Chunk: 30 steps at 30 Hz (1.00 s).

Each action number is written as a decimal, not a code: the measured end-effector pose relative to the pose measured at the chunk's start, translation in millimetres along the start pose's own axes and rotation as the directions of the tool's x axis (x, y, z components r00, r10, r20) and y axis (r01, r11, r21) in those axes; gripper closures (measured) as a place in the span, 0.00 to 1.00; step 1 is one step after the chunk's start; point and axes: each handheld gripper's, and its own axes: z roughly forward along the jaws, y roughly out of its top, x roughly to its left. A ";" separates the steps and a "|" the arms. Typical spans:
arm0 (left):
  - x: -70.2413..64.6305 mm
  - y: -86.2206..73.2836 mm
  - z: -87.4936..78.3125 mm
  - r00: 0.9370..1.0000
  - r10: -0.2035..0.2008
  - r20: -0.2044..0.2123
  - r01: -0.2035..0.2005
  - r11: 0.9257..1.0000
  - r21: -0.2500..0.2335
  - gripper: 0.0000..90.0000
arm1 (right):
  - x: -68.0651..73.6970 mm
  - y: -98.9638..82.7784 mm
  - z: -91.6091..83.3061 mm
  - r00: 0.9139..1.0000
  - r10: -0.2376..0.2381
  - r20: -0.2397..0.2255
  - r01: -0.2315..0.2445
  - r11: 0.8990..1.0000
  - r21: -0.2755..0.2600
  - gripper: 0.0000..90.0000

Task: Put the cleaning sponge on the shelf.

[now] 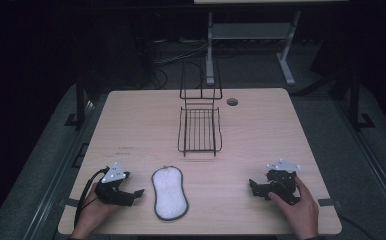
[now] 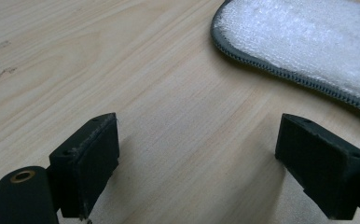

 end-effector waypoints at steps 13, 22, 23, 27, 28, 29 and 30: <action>-0.5 19.3 -9.8 0.997 -0.044 0.068 0.046 0.998 -0.030 0.41 | -0.1 0.0 0.0 1.000 0.000 0.000 0.000 1.000 0.000 0.00; -9.6 48.1 -6.9 0.989 0.008 0.145 0.000 0.999 -0.050 0.89 | 0.0 0.1 0.2 1.000 0.000 -0.002 0.000 1.000 -0.001 0.00; -11.1 50.8 -5.3 0.988 0.012 0.154 -0.005 0.999 -0.044 0.94 | -0.1 0.2 0.3 1.000 -0.002 -0.003 0.002 1.000 -0.001 0.00; -16.3 60.0 0.6 0.981 0.022 0.190 -0.015 0.999 -0.037 1.00 | -0.1 0.2 0.3 1.000 -0.002 -0.003 0.002 1.000 0.000 0.00; -17.2 61.6 2.2 0.980 0.026 0.199 -0.018 0.999 -0.039 1.00 | -0.1 0.2 0.3 1.000 -0.002 -0.003 0.002 1.000 0.000 0.00; -18.1 63.1 3.8 0.979 0.028 0.202 -0.020 0.999 -0.041 1.00 | -0.1 0.3 0.3 1.000 -0.002 -0.003 0.002 1.000 0.000 0.00; -18.8 64.7 5.0 0.978 0.033 0.204 -0.027 0.999 -0.036 1.00 | -0.1 0.3 0.3 1.000 -0.002 -0.003 0.002 1.000 0.000 0.00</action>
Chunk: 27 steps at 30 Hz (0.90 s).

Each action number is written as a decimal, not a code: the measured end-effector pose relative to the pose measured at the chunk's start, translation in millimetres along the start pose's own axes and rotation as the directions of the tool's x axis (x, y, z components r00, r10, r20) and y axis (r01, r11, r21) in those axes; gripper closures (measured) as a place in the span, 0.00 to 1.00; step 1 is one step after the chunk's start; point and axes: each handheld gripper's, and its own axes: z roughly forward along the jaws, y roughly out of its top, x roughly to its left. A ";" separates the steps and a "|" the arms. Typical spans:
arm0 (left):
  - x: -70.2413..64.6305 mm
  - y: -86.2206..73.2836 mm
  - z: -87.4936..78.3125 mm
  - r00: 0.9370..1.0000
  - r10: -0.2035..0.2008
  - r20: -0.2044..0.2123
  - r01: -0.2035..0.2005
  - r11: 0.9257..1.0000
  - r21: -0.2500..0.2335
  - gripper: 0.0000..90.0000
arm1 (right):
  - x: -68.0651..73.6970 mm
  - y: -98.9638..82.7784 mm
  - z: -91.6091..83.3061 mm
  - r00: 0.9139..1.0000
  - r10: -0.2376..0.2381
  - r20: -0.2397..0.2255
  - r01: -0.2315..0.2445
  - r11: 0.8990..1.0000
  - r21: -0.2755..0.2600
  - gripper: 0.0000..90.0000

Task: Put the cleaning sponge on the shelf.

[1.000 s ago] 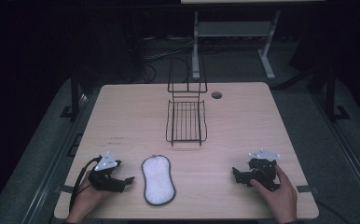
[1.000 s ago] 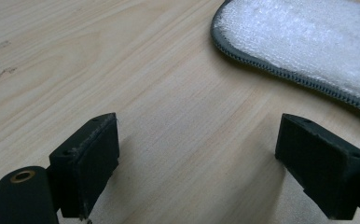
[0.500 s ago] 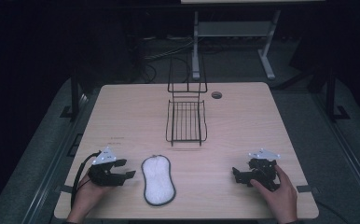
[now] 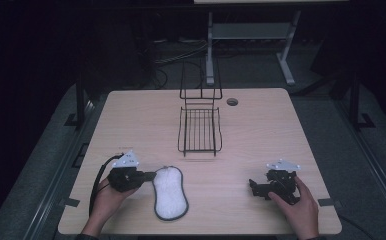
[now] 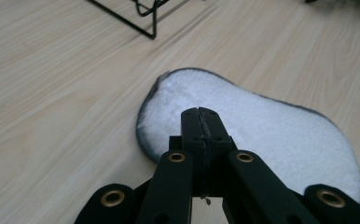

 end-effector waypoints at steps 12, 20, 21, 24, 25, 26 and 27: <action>0.5 20.4 23.7 0.999 0.037 0.030 -0.037 0.999 0.001 1.00 | 0.0 0.2 0.1 1.000 -0.001 0.000 0.001 1.000 0.000 0.00; -1.0 30.4 45.8 0.997 0.057 0.049 -0.058 0.998 0.025 1.00 | 0.0 0.2 0.1 1.000 0.000 0.000 0.000 1.000 0.001 0.00; -1.1 31.2 48.4 0.997 0.060 0.051 -0.062 0.998 0.034 1.00 | 0.0 0.2 0.2 1.000 0.000 -0.001 0.000 1.000 0.000 0.00; -1.0 31.1 54.0 0.996 0.060 0.060 -0.063 0.997 0.052 1.00 | 0.0 0.2 0.1 1.000 0.000 -0.001 0.000 1.000 0.000 0.00; -0.9 30.6 55.1 0.996 0.060 0.058 -0.063 0.996 0.058 1.00 | 0.0 0.2 0.1 1.000 0.000 -0.001 0.000 1.000 0.000 0.00; -0.8 29.0 56.8 0.996 0.062 0.056 -0.067 0.995 0.078 1.00 | 0.0 0.2 0.2 1.000 0.000 -0.001 0.000 1.000 0.000 0.00; -0.8 29.0 56.8 0.996 0.062 0.056 -0.067 0.995 0.078 1.00 | 0.0 0.2 0.2 1.000 0.000 -0.001 0.000 1.000 0.000 0.00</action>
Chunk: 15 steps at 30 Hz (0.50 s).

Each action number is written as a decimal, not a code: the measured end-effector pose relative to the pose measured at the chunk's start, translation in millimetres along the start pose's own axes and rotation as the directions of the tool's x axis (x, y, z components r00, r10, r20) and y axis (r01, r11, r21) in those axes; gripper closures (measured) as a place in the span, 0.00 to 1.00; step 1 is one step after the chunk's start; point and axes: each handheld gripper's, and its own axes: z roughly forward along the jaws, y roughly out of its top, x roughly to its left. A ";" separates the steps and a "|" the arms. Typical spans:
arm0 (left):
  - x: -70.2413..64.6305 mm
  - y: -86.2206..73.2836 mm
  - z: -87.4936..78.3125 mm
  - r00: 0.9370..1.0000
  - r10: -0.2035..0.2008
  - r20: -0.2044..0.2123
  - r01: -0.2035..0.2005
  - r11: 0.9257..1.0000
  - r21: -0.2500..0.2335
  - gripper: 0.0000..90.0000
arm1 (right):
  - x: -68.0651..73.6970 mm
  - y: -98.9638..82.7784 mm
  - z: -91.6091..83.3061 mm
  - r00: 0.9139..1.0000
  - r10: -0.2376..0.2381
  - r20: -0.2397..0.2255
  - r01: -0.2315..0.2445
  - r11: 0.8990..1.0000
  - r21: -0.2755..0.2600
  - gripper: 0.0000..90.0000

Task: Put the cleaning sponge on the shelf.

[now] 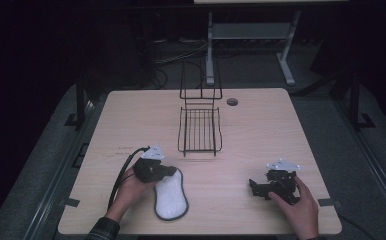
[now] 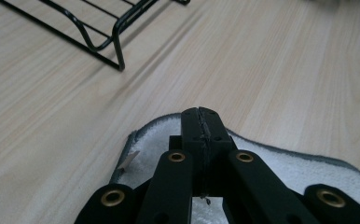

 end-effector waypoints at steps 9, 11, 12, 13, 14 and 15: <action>4.9 -7.0 -4.6 1.000 -0.016 -0.015 0.016 1.000 0.002 1.00 | 0.0 0.0 0.0 1.000 0.000 0.000 0.000 1.000 0.000 0.00; 6.1 -9.2 -7.5 1.000 -0.018 -0.022 0.018 1.000 0.005 1.00 | 0.0 0.0 0.0 1.000 0.000 0.000 0.000 1.000 0.000 0.00; 6.3 -10.5 -8.8 0.999 -0.024 -0.027 0.024 1.000 0.003 1.00 | 0.0 0.0 0.0 1.000 0.000 0.000 0.000 1.000 0.000 0.00; 7.3 -11.9 -10.5 0.999 -0.023 -0.030 0.023 1.000 0.005 1.00 | 0.0 0.0 0.0 1.000 0.000 0.000 0.000 1.000 0.000 0.00; 7.7 -13.5 -11.8 0.999 -0.033 -0.032 0.033 0.999 0.000 1.00 | 0.0 0.0 0.0 1.000 0.000 0.000 0.000 1.000 0.000 0.00; 8.9 -15.1 -13.5 0.999 -0.035 -0.039 0.035 0.999 -0.001 1.00 | 0.0 0.0 0.0 1.000 0.000 0.000 0.000 1.000 0.000 0.00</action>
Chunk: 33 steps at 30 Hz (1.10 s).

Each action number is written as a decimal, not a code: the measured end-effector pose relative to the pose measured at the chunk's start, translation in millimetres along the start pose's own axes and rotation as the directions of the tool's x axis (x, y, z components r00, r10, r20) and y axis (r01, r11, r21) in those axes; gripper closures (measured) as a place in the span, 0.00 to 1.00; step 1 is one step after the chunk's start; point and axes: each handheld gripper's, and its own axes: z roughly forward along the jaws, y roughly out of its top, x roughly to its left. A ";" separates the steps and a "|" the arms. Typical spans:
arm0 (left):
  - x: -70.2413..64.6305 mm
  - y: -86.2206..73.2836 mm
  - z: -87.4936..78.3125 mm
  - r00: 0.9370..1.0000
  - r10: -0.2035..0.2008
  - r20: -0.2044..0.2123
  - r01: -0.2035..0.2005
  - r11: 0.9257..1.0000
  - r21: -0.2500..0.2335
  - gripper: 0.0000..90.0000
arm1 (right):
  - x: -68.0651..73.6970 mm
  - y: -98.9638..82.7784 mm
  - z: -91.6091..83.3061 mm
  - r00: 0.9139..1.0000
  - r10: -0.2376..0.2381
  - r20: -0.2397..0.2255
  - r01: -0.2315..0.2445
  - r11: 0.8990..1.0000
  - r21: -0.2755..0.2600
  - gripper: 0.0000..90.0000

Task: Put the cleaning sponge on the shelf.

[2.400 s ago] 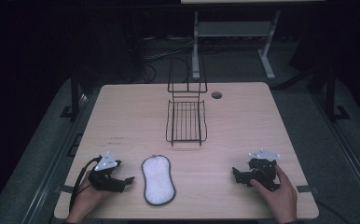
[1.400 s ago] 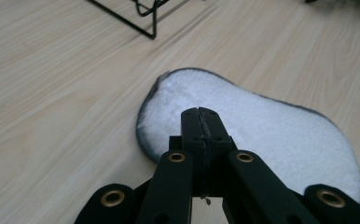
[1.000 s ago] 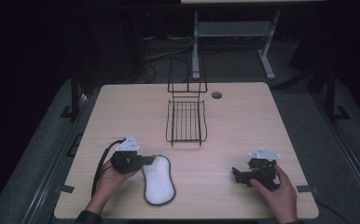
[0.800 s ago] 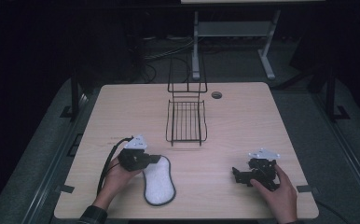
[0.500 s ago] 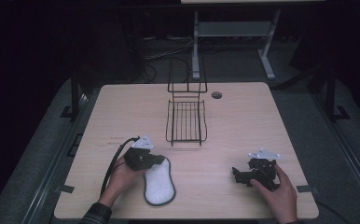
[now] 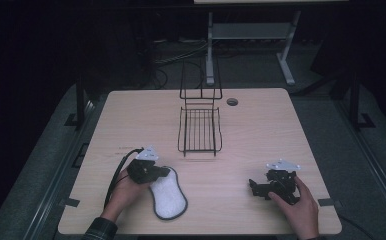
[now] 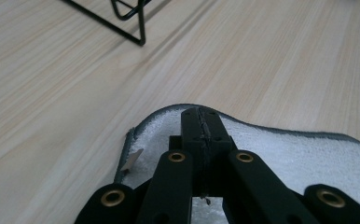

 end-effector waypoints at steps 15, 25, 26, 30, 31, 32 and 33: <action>18.4 -25.6 -30.1 0.994 -0.075 -0.081 0.075 0.997 -0.007 1.00 | 0.0 0.0 0.0 1.000 0.000 0.000 0.000 1.000 0.000 0.00; -16.2 -32.3 -44.7 0.997 -0.064 -0.035 0.062 0.997 -0.046 0.99 | 0.0 0.0 0.0 1.000 0.000 0.000 0.000 1.000 0.000 0.00; -20.1 -34.9 -46.0 0.998 -0.058 -0.034 0.057 0.997 -0.045 0.99 | 0.0 0.0 -0.1 1.000 0.000 0.000 0.000 1.000 0.001 0.00; -34.9 -46.0 -54.1 0.998 -0.053 -0.034 0.051 0.997 -0.059 0.99 | 0.2 0.1 -0.1 1.000 0.002 0.000 -0.002 1.000 0.001 0.00; -38.4 -49.0 -55.2 0.998 -0.057 -0.029 0.055 0.997 -0.062 0.99 | 0.2 0.1 -0.1 1.000 0.002 0.000 -0.002 1.000 0.001 0.00; -44.7 -53.8 -55.6 0.998 -0.056 -0.019 0.055 0.997 -0.052 0.99 | 0.0 0.0 0.0 1.000 0.000 0.000 0.000 1.000 0.001 0.00; -44.7 -53.8 -55.6 0.998 -0.056 -0.019 0.055 0.997 -0.052 0.99 | 0.0 0.0 0.0 1.000 0.000 0.000 0.000 1.000 0.001 0.00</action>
